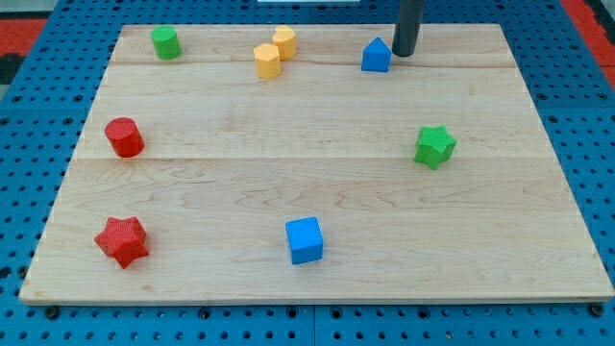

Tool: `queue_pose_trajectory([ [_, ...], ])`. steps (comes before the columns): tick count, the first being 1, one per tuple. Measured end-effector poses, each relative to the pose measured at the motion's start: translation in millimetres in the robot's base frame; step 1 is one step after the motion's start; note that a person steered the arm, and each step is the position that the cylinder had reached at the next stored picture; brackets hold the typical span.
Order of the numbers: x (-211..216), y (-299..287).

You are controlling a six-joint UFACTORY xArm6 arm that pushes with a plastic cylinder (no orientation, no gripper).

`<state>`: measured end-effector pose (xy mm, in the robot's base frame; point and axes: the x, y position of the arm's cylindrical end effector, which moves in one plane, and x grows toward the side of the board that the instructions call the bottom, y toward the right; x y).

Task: Push the green star below the blue triangle

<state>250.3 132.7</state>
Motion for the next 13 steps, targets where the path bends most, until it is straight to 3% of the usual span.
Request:
queue_pose_trajectory([
  [5,3,8],
  [7,127,29],
  [8,157,9],
  [9,173,63],
  [11,175,73],
  [12,180,76],
  [13,219,29],
])
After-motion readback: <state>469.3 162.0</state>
